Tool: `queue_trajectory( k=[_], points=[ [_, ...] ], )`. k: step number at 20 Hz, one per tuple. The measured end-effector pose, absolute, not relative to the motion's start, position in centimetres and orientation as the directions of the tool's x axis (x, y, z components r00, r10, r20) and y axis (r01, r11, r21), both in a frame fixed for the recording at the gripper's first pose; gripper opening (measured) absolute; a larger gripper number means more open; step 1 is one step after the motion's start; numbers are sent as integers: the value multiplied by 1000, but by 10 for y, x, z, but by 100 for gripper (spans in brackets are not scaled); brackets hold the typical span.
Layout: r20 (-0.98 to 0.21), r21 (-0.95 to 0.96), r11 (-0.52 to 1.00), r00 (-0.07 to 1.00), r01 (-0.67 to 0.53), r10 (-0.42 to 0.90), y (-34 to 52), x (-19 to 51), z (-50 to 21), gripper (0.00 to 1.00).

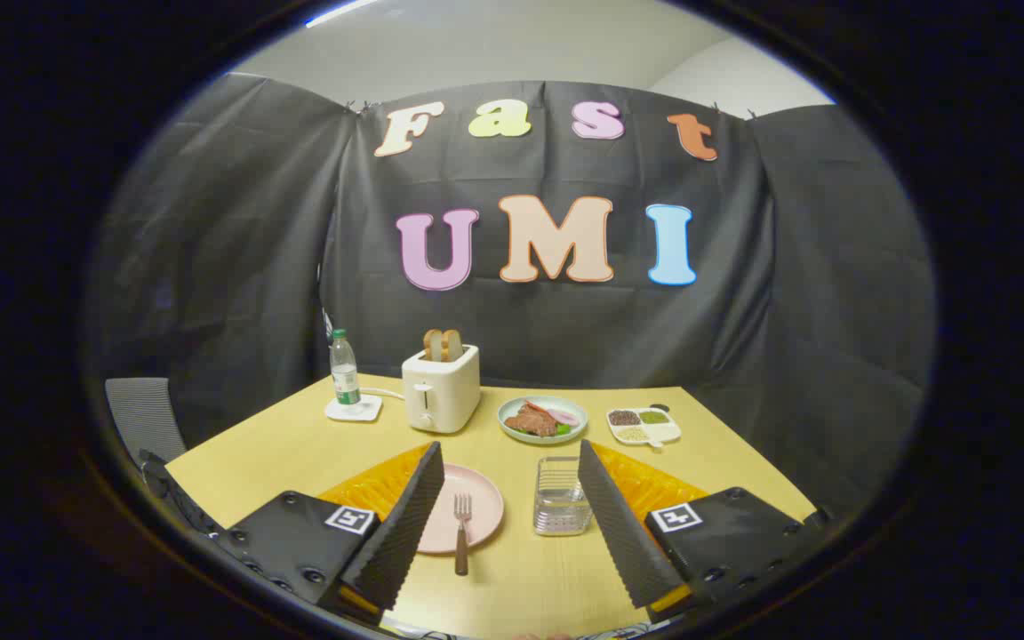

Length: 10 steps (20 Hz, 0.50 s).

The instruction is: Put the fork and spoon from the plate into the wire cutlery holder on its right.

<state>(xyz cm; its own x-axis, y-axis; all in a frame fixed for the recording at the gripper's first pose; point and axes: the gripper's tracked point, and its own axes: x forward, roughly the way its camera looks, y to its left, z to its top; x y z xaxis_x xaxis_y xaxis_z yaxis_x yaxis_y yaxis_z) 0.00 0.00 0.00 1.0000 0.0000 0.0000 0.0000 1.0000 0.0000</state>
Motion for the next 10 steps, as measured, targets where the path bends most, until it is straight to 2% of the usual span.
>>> queue_trajectory(
  k=[10],
  points=[
    [13, 12, 1000, 1000, -5, 4, 4, -1, 1, 96]
  ],
)
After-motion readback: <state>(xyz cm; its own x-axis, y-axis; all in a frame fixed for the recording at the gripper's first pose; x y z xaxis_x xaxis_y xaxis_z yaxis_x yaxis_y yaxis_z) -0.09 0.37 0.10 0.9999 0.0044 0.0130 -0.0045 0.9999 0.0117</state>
